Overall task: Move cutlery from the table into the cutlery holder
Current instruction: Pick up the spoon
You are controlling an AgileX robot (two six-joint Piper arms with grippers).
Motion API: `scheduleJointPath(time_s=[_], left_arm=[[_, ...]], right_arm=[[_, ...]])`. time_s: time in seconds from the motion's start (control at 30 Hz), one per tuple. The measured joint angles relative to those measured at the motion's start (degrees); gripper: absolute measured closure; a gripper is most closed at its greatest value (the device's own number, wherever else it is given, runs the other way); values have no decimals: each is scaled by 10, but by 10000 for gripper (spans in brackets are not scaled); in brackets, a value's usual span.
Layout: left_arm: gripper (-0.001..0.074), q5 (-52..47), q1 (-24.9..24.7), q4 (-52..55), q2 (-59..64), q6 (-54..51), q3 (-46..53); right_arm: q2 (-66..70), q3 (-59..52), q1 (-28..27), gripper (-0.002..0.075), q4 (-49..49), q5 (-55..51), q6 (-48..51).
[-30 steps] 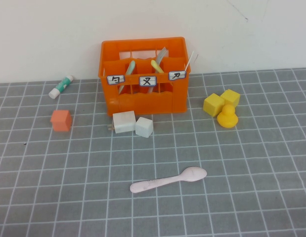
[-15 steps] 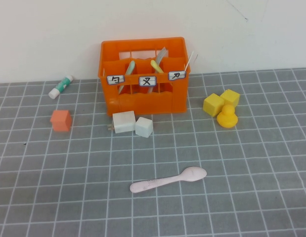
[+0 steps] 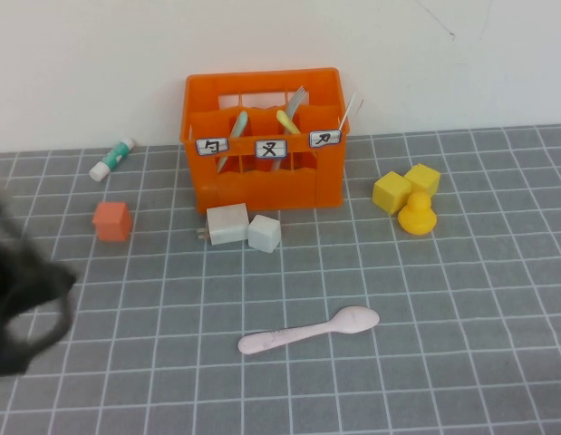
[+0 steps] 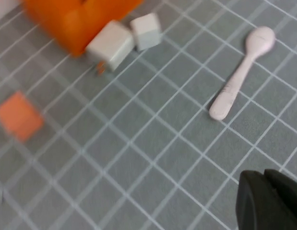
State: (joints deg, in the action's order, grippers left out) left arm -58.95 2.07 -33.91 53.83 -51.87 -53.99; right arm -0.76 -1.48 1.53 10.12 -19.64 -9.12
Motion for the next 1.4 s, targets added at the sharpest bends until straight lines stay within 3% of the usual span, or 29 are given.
scheduleJointPath(time_s=[0.17,0.43,0.53,0.63,0.73,0.83,1.4], left_arm=[[736,-5,-106,64,132,-23,-100],[723,-32,-260,223,320,49,-215],[649,-33,-290,235,377,58,-239],[496,-27,-318,237,427,57,-254],[358,-2,-343,249,458,46,-256],[306,26,-364,267,484,34,-256],[338,100,-375,259,578,-3,-260]], right_arm=[[0,0,0,729,0,0,0],[0,0,0,729,0,0,0],[0,0,0,729,0,0,0],[0,0,0,729,0,0,0],[0,0,0,729,0,0,0],[0,0,0,729,0,0,0],[0,0,0,729,0,0,0]])
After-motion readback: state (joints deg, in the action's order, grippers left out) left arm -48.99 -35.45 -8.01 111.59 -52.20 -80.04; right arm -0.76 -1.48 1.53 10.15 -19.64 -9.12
